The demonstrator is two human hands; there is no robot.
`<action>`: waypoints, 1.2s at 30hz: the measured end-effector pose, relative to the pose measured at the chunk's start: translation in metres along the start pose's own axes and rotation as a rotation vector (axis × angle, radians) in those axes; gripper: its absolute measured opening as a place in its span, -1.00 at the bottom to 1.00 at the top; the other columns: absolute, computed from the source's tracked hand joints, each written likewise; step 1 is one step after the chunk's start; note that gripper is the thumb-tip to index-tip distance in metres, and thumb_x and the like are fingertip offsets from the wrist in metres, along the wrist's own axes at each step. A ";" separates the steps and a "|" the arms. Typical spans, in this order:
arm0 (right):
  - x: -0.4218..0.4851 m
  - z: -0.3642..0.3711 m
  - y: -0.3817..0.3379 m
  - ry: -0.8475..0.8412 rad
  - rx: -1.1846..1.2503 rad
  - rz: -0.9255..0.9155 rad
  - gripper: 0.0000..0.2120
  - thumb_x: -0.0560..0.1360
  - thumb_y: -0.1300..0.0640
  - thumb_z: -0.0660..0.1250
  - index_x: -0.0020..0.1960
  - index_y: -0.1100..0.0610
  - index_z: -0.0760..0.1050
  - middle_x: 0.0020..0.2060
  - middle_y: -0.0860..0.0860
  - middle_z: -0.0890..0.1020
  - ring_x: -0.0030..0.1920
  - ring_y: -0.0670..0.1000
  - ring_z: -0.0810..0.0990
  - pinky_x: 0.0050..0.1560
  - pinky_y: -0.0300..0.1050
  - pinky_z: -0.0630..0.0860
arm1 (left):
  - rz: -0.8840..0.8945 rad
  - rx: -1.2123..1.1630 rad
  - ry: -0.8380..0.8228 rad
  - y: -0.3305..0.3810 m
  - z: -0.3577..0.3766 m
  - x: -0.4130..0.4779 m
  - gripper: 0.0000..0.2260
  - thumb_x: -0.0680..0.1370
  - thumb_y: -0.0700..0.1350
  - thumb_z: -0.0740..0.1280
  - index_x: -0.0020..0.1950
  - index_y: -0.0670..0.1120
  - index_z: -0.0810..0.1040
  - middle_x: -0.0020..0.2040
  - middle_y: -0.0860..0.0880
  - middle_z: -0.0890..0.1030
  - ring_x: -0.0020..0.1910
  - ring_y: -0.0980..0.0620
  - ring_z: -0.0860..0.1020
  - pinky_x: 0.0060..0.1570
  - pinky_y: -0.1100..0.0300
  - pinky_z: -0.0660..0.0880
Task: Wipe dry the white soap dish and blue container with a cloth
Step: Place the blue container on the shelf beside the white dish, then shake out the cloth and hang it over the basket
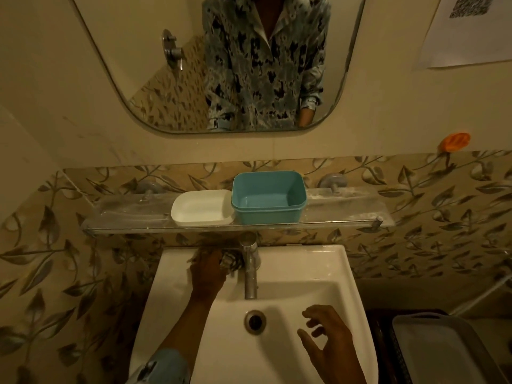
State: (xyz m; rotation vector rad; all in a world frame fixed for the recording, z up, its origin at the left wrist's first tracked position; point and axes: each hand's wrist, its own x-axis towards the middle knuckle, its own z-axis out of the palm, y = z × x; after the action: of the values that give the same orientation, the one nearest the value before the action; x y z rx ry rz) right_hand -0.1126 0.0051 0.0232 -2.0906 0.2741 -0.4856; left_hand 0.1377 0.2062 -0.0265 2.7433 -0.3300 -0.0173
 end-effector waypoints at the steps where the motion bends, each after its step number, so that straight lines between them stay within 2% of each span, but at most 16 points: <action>1: -0.002 0.002 0.001 -0.010 0.005 0.019 -0.56 0.28 0.14 0.49 0.03 -0.24 0.48 0.02 -0.25 0.51 -0.12 -0.14 0.60 -0.28 -0.31 0.53 | 0.000 -0.059 0.013 0.000 -0.002 -0.002 -0.68 0.31 -0.16 0.52 0.03 -0.16 0.60 0.04 -0.18 0.61 0.06 -0.21 0.56 -0.04 -0.03 0.56; 3: -0.004 0.005 -0.003 -0.039 0.014 0.045 -0.57 0.29 0.12 0.51 0.01 -0.27 0.48 -0.01 -0.23 0.53 -0.11 -0.13 0.59 -0.27 -0.33 0.53 | 0.002 -0.214 0.061 -0.004 -0.007 -0.007 -0.83 0.40 -0.21 0.44 -0.05 -0.22 0.59 -0.03 -0.20 0.61 -0.02 -0.20 0.57 -0.09 0.02 0.55; 5: -0.003 0.008 -0.010 -0.082 0.023 0.071 -0.64 0.32 0.12 0.51 -0.03 -0.25 0.49 -0.01 -0.18 0.55 -0.09 -0.13 0.59 -0.24 -0.32 0.54 | -0.034 -0.400 0.060 -0.007 -0.020 -0.012 -0.91 0.46 -0.18 0.36 -0.12 -0.20 0.55 -0.13 -0.17 0.59 -0.14 -0.18 0.58 -0.23 0.08 0.53; 8: -0.001 0.015 -0.020 -0.143 0.064 0.118 -0.75 0.39 0.08 0.49 -0.02 -0.15 0.51 -0.02 -0.16 0.56 -0.08 -0.09 0.59 -0.16 -0.24 0.57 | -0.142 -0.597 0.019 -0.010 -0.041 -0.020 -0.97 0.54 -0.20 0.32 -0.06 -0.13 0.49 -0.13 -0.14 0.60 -0.19 -0.12 0.60 -0.38 0.19 0.52; 10: 0.004 0.021 -0.026 -0.183 0.084 0.146 -0.81 0.42 0.06 0.46 -0.01 -0.11 0.53 -0.04 -0.18 0.57 -0.09 -0.09 0.60 -0.13 -0.21 0.58 | -0.211 -0.711 -0.004 -0.014 -0.052 -0.028 -0.93 0.55 -0.25 0.29 0.01 -0.14 0.46 -0.05 -0.18 0.59 -0.08 -0.19 0.59 -0.27 0.13 0.53; 13: 0.014 0.029 -0.041 -0.280 0.163 0.170 -0.88 0.44 0.14 0.44 -0.07 -0.03 0.55 -0.10 -0.10 0.62 -0.09 -0.12 0.61 -0.13 -0.27 0.56 | -0.309 -0.987 -0.054 -0.011 -0.076 -0.046 -0.89 0.60 -0.25 0.21 0.07 -0.11 0.47 0.06 -0.19 0.58 0.07 -0.22 0.56 -0.04 -0.02 0.53; 16: 0.026 0.037 -0.061 -0.366 0.220 0.143 -0.93 0.46 0.21 0.41 -0.09 0.10 0.54 -0.09 0.00 0.64 -0.08 -0.09 0.61 -0.12 -0.31 0.55 | -0.391 -1.295 -0.084 0.003 -0.106 -0.065 -0.80 0.63 -0.25 0.12 0.09 -0.03 0.49 0.04 -0.11 0.60 0.03 -0.10 0.57 -0.03 0.01 0.53; 18: 0.033 0.041 -0.074 -0.381 0.272 0.135 -0.85 0.46 0.20 0.42 0.02 0.12 0.54 -0.03 0.02 0.63 -0.06 -0.04 0.61 -0.08 -0.27 0.58 | -0.428 -1.369 -0.111 0.009 -0.120 -0.073 -0.81 0.63 -0.22 0.13 0.17 -0.10 0.48 0.03 -0.12 0.61 -0.01 -0.06 0.59 -0.01 0.02 0.53; 20: 0.039 0.045 -0.085 -0.378 0.263 0.085 -0.63 0.42 0.11 0.46 0.20 0.01 0.48 0.11 -0.08 0.58 0.08 -0.13 0.57 0.02 -0.25 0.57 | -0.447 -1.370 -0.137 0.014 -0.131 -0.081 -0.76 0.61 -0.15 0.19 0.24 -0.19 0.46 0.04 -0.17 0.62 -0.01 -0.08 0.61 -0.01 0.03 0.55; 23: 0.051 0.049 -0.100 -0.412 0.336 0.067 -0.34 0.39 0.12 0.49 0.41 -0.05 0.30 0.27 -0.22 0.43 0.21 -0.29 0.45 0.14 -0.31 0.50 | -0.424 -1.361 -0.224 0.029 -0.149 -0.095 -0.81 0.59 -0.15 0.22 0.10 -0.24 0.50 -0.17 -0.10 0.65 -0.19 0.01 0.63 -0.24 0.20 0.56; 25: 0.058 0.049 -0.106 -0.469 0.455 0.179 -0.28 0.40 0.22 0.48 0.44 -0.06 0.24 0.31 -0.16 0.43 0.25 -0.19 0.46 0.20 -0.19 0.50 | -0.442 -1.390 -0.292 0.041 -0.158 -0.105 -0.81 0.56 -0.16 0.26 0.11 -0.23 0.46 -0.11 -0.15 0.63 -0.11 -0.06 0.61 -0.12 0.13 0.57; 27: 0.061 0.046 -0.108 -0.536 0.582 0.244 -0.35 0.42 0.31 0.44 0.40 -0.04 0.31 0.27 0.00 0.52 0.21 -0.03 0.55 0.12 -0.11 0.56 | -0.426 -1.432 -0.370 0.047 -0.161 -0.112 -0.56 0.46 -0.08 0.36 0.24 -0.29 0.42 0.10 -0.27 0.60 0.08 -0.21 0.58 0.10 -0.03 0.52; 28: 0.061 0.044 -0.107 -0.552 0.606 0.241 -0.42 0.43 0.32 0.42 0.37 -0.02 0.37 0.23 0.05 0.56 0.18 0.01 0.58 0.08 -0.09 0.58 | -0.418 -1.458 -0.409 0.050 -0.164 -0.116 -0.49 0.41 -0.06 0.38 0.27 -0.28 0.42 0.15 -0.29 0.58 0.13 -0.23 0.57 0.15 -0.06 0.49; 31: 0.058 0.035 -0.106 -0.527 0.617 0.229 -0.61 0.46 0.27 0.40 0.25 0.07 0.50 0.13 0.05 0.62 0.13 0.04 0.61 0.04 -0.07 0.59 | -0.364 -1.533 -0.510 0.057 -0.175 -0.125 -0.61 0.39 -0.05 0.27 0.10 -0.26 0.57 0.01 -0.24 0.65 -0.03 -0.13 0.63 0.06 0.04 0.51; 34: 0.055 0.025 -0.112 -0.506 0.666 0.222 -0.90 0.49 0.19 0.35 -0.02 0.18 0.55 -0.14 0.03 0.66 -0.07 0.05 0.64 -0.05 -0.12 0.58 | -0.301 -1.672 -0.565 0.062 -0.182 -0.129 -0.63 0.41 -0.06 0.16 -0.10 -0.23 0.69 -0.11 -0.19 0.69 -0.15 -0.06 0.67 -0.08 0.12 0.55; 36: 0.054 0.017 -0.120 -0.456 0.695 0.232 -0.84 0.46 0.09 0.34 -0.15 0.19 0.50 -0.27 0.05 0.62 -0.17 0.05 0.61 -0.12 -0.12 0.59 | -0.308 -1.675 -0.546 0.060 -0.183 -0.127 -0.65 0.45 -0.06 0.17 -0.09 -0.20 0.70 -0.10 -0.17 0.69 -0.13 -0.05 0.67 -0.05 0.11 0.54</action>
State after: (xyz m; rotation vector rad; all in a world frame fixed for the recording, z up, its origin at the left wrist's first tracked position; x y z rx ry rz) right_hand -0.0559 0.0615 0.1286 -1.4100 0.0588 0.0514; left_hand 0.0109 0.2479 0.1613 1.0452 0.0371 -0.7434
